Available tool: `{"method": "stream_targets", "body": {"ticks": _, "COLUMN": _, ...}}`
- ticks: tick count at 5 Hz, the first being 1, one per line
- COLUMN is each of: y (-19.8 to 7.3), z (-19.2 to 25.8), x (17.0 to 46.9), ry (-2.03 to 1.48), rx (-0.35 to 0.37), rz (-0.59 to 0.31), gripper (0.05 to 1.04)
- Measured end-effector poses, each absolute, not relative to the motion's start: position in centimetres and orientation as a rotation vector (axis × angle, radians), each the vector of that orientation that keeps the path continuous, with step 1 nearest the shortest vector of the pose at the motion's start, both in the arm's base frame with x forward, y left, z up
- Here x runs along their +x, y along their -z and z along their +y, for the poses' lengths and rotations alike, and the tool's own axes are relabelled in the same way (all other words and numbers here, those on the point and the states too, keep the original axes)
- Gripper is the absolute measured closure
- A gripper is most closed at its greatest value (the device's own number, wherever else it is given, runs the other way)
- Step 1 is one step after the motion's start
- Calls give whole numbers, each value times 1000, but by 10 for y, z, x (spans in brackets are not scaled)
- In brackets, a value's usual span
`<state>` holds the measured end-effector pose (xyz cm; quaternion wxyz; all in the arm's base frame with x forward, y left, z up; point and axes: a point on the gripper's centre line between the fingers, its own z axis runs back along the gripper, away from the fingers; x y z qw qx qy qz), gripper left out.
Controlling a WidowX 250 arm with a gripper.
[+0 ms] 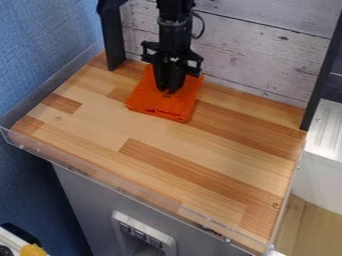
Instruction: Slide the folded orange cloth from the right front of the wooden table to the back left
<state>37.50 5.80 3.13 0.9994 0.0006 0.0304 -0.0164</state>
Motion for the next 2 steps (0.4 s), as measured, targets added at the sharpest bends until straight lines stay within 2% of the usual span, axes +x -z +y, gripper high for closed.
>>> {"method": "stream_targets", "body": {"ticks": 1, "y": -47, "z": 55, "x": 364, "ry": 22, "rx": 0, "rz": 47, "gripper": 292}}
{"method": "stream_targets", "body": {"ticks": 2, "y": -57, "z": 53, "x": 351, "ry": 14, "rx": -1, "rz": 36, "gripper": 92}}
